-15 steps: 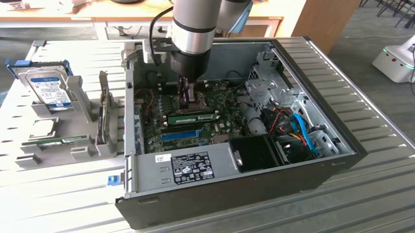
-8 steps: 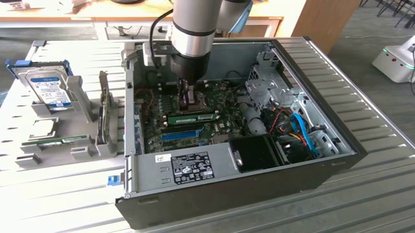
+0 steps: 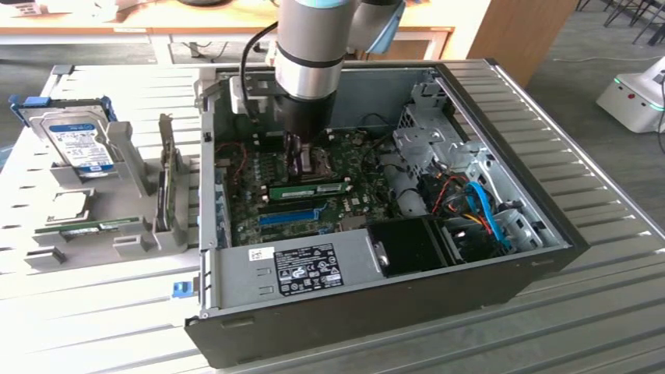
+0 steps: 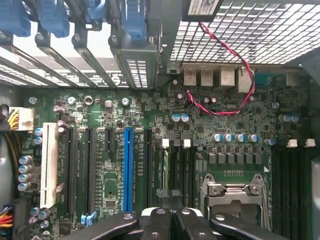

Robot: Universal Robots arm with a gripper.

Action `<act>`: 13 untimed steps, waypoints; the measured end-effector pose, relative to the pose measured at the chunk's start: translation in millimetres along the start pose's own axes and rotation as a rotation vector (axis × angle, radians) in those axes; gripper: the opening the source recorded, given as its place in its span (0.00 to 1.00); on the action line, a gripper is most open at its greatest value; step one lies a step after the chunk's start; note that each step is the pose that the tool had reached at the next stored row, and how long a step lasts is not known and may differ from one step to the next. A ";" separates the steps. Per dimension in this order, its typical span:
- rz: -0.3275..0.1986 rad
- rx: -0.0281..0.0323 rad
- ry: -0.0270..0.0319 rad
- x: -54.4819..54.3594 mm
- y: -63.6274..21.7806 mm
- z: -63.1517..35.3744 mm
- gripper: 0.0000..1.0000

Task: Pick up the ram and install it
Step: 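Press down the ram until it locks into place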

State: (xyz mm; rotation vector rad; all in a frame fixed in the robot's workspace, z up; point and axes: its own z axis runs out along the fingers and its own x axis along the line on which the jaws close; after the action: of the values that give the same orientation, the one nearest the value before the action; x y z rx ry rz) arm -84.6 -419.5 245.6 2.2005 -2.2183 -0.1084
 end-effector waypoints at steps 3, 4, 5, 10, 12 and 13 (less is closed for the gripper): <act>0.000 0.0000 0.0000 0.1 -0.2 3.1 0.11; 0.000 0.0000 0.0000 0.2 -0.2 4.0 0.11; 0.000 0.0000 -0.0001 0.2 -0.3 5.0 0.11; 0.000 0.0000 0.0000 0.4 -0.6 9.9 0.11; 0.000 0.0000 0.0000 0.5 -0.7 12.1 0.11; 0.000 0.0000 0.0000 0.5 -0.8 13.0 0.11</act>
State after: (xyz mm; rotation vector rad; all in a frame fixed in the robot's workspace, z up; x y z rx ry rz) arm -84.6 -419.5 232.5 2.2006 -2.2183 -0.1084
